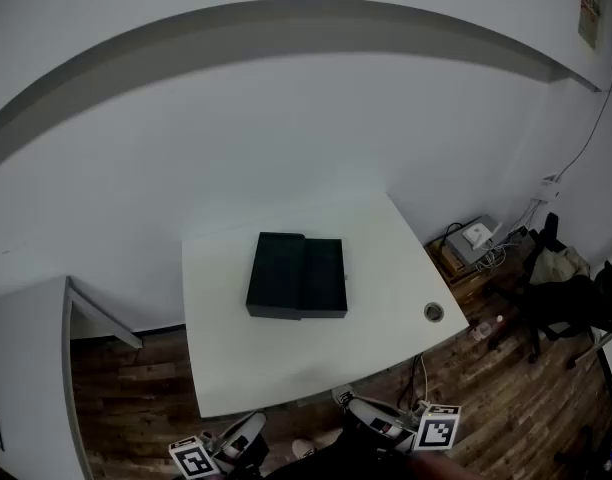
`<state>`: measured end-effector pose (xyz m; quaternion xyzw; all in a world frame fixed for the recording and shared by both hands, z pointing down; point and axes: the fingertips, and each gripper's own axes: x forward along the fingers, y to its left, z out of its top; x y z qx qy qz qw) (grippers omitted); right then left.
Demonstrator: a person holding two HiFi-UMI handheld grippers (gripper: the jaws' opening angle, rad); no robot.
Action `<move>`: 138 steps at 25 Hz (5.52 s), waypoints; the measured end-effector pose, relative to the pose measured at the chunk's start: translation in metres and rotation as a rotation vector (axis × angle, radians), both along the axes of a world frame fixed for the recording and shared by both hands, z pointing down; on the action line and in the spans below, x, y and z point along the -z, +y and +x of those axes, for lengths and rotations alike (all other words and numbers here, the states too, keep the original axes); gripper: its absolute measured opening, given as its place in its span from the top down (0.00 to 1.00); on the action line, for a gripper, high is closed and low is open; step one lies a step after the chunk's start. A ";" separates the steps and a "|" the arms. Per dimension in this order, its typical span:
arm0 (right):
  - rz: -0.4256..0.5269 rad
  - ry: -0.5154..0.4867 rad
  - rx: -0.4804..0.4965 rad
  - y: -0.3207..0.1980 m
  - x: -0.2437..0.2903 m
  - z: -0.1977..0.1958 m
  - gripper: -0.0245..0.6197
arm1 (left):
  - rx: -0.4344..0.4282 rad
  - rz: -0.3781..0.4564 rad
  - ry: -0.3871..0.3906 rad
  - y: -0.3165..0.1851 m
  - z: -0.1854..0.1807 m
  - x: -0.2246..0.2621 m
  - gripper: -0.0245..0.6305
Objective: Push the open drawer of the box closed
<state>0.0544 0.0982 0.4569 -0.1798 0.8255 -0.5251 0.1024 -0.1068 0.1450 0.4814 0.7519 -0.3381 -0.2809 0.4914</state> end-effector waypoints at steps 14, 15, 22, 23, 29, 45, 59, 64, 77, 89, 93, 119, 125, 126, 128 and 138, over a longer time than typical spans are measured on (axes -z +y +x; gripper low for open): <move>-0.003 -0.004 0.009 0.000 0.000 0.001 0.96 | 0.027 -0.024 0.022 0.002 -0.001 -0.003 0.96; 0.001 -0.009 0.008 0.000 0.001 0.001 0.96 | 0.026 -0.023 0.017 0.002 -0.001 -0.003 0.96; 0.000 -0.040 0.019 -0.005 0.000 0.001 0.95 | 0.026 -0.032 0.003 0.003 -0.001 -0.006 0.96; -0.001 -0.037 0.017 -0.006 0.000 0.001 0.95 | 0.024 -0.032 0.002 0.003 -0.001 -0.006 0.96; -0.008 -0.021 -0.005 -0.018 -0.005 0.006 0.91 | 0.039 -0.057 0.011 0.001 -0.003 -0.012 0.96; 0.379 0.450 0.183 -0.157 -0.020 0.010 0.89 | 0.187 -0.114 0.022 -0.048 0.009 -0.022 0.96; 0.774 0.826 0.542 -0.377 -0.077 -0.069 0.88 | 0.360 -0.185 -0.031 -0.098 0.026 -0.034 0.96; 0.836 0.871 0.715 -0.422 -0.099 -0.117 0.87 | 0.425 -0.217 -0.063 -0.115 0.029 -0.036 0.96; 0.825 0.875 0.975 -0.431 -0.144 -0.184 0.85 | 0.554 -0.304 -0.131 -0.112 0.037 -0.043 0.96; 0.737 0.812 0.934 -0.430 -0.143 -0.192 0.89 | 0.483 -0.367 -0.250 -0.159 0.026 -0.064 0.91; 0.734 0.859 0.889 -0.430 -0.142 -0.189 0.90 | 0.466 -0.387 -0.265 -0.169 0.022 -0.079 0.89; 0.314 1.078 0.288 -0.415 -0.142 -0.034 0.89 | 0.237 -0.332 -0.414 -0.232 -0.006 -0.106 0.86; 0.199 1.080 0.175 -0.394 -0.142 -0.002 0.89 | 0.185 -0.329 -0.474 -0.242 -0.007 -0.114 0.83; 0.187 1.079 0.162 -0.389 -0.142 0.003 0.89 | 0.180 -0.329 -0.480 -0.244 -0.006 -0.115 0.83; 0.156 1.071 0.134 -0.380 -0.142 0.012 0.89 | 0.173 -0.330 -0.492 -0.246 -0.006 -0.116 0.83; 0.039 1.003 0.015 -0.338 -0.144 0.041 0.89 | 0.103 -0.316 -0.598 -0.265 -0.011 -0.125 0.81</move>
